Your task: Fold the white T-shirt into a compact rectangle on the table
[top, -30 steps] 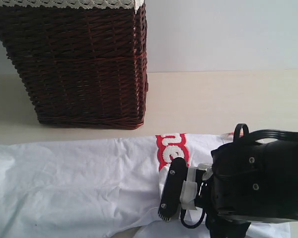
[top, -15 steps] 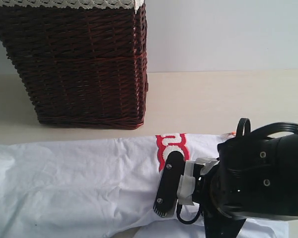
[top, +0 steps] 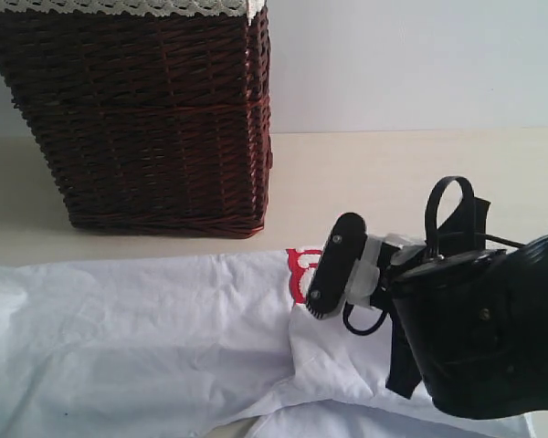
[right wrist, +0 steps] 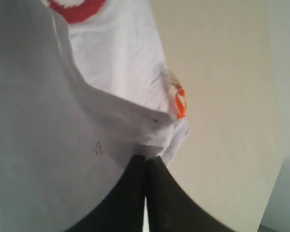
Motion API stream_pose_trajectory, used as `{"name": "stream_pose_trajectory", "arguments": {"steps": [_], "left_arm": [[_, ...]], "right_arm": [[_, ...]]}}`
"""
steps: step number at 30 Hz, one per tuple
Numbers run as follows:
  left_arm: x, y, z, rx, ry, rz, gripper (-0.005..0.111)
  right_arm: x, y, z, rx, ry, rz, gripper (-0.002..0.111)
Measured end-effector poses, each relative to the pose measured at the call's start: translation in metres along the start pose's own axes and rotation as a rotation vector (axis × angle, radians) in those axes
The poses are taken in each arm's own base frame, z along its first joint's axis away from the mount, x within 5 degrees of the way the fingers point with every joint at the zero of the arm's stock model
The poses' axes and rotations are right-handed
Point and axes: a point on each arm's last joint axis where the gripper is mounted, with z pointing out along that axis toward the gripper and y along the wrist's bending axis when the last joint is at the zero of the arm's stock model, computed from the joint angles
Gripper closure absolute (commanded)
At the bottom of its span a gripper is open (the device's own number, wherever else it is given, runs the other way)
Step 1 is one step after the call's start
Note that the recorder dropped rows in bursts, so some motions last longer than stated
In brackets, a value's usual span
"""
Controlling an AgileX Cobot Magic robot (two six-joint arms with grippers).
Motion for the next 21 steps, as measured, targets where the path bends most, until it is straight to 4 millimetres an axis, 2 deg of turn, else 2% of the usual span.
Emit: {"name": "stream_pose_trajectory", "arguments": {"steps": [2,8,16,21], "left_arm": [[0.000,0.000,0.000,0.000,0.000,0.000,0.107],[0.000,0.000,0.000,0.000,0.000,0.000,0.107],[0.000,0.000,0.000,0.000,0.000,0.000,0.107],[0.000,0.000,0.000,0.000,0.000,0.000,0.107]], "right_arm": [[0.000,-0.004,0.002,0.021,-0.004,0.053,0.103],[0.005,-0.015,0.011,0.040,0.036,0.130,0.068],[0.005,-0.014,0.009,0.047,0.034,0.134,0.068],[-0.007,-0.003,-0.021,-0.109,-0.084,0.064,0.068]]}}
